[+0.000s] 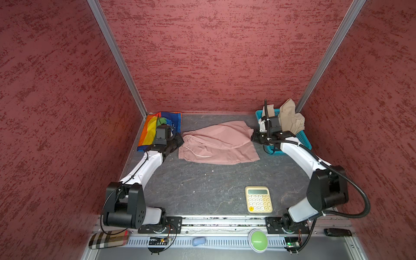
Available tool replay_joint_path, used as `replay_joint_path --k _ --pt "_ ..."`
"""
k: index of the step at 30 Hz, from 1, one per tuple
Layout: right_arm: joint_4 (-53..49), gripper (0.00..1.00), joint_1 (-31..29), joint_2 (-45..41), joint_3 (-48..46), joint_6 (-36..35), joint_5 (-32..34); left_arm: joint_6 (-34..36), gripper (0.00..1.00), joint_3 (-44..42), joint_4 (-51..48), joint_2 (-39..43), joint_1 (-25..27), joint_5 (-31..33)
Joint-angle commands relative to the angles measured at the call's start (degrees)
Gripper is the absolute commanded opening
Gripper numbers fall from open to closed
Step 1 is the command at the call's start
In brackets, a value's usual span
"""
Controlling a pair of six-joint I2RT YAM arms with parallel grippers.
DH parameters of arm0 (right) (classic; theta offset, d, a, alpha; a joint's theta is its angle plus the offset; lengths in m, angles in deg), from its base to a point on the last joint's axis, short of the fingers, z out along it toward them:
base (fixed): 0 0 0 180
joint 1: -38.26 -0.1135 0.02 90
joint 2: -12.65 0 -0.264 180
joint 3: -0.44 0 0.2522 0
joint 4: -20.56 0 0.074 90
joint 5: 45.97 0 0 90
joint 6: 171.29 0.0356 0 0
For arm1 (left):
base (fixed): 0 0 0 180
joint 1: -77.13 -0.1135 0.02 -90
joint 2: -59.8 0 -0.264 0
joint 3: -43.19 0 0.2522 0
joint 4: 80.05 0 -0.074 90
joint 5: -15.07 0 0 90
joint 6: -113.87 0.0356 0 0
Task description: Fold and stack the shorts
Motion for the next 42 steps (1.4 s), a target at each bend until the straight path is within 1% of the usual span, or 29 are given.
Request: replay_joint_path --k 1,4,7,10,11,12,16,17,18,20,22,24,26,29,32,34,38,40,42 --pt "3.0 0.0 0.0 0.6 -9.7 2.3 -1.4 1.5 0.0 -4.5 -0.9 0.0 -0.3 4.0" --pt "7.0 0.0 -0.1 1.1 -15.6 4.0 -2.3 2.5 0.0 -6.2 0.2 -0.6 -0.6 5.1" --pt "10.1 0.0 -0.1 2.1 -19.1 4.7 -2.5 3.5 0.0 -6.1 0.6 -1.9 -0.8 4.7" --pt "11.8 0.0 -0.2 3.1 -20.3 5.4 -3.4 4.5 0.0 -5.5 1.1 -2.5 -1.5 1.1" --pt "11.9 0.0 -0.1 3.0 -20.4 5.5 -3.6 4.7 0.04 -5.0 0.9 -2.5 -2.2 -1.9" --pt "12.0 0.0 -0.1 2.6 -20.1 5.6 -3.8 4.7 0.19 -4.5 1.1 -2.0 -3.0 -5.2" --pt "9.0 0.0 -0.2 -0.9 -17.7 4.4 -3.3 3.8 0.63 -2.9 1.8 4.7 -3.6 -11.9" --pt "7.8 0.0 -0.1 -2.2 -16.9 3.9 -3.2 3.5 0.83 -2.2 1.1 6.7 -3.5 -12.4" --pt "6.8 0.0 -0.1 -3.5 -16.3 3.6 -3.0 3.1 1.0 -1.4 -0.2 8.2 -3.5 -12.5" --pt "5.4 0.0 -0.1 -5.4 -15.9 3.1 -2.9 1.7 0.99 0.6 -5.1 8.6 -3.9 -12.9" --pt "5.1 0.0 -0.2 -5.7 -16.5 3.0 -3.4 -1.9 0.99 1.4 -9.1 6.5 -5.5 -15.7" --pt "5.9 0.0 -0.1 -8.2 -17.9 3.2 -4.3 -7.2 0.99 -1.2 -6.1 3.7 -7.1 -22.1" --pt "6.2 0.0 -0.1 -8.9 -19.3 3.2 -4.2 -10.5 0.99 -3.8 -1.3 1.2 -7.9 -24.1" --pt "6.7 0.0 -0.1 -10.6 -21.8 2.9 -3.5 -12.2 0.99 -3.7 0.5 -4.8 -9.8 -25.3" --pt "6.8 0.0 -0.1 -11.3 -23.3 2.4 -3.2 -16.3 0.99 -5.1 5.0 -9.4 -11.4 -32.5" --pt "8.0 0.0 -0.1 -11.6 -24.5 2.7 -4.0 -17.4 0.99 -7.3 5.0 -9.5 -12.4 -33.9" --pt "8.6 0.0 -0.1 -11.4 -25.2 2.5 -3.6 -21.7 1.0 -13.1 8.2 -7.1 -16.9 -36.7" --pt "9.2 0.0 -0.1 -10.9 -25.2 2.5 -3.8 -25.7 0.99 -14.8 11.1 -6.6 -17.8 -38.5" --pt "9.7 0.0 -0.1 -10.3 -25.0 2.5 -4.1 -32.4 0.96 -17.5 17.7 -7.3 -17.0 -41.1"
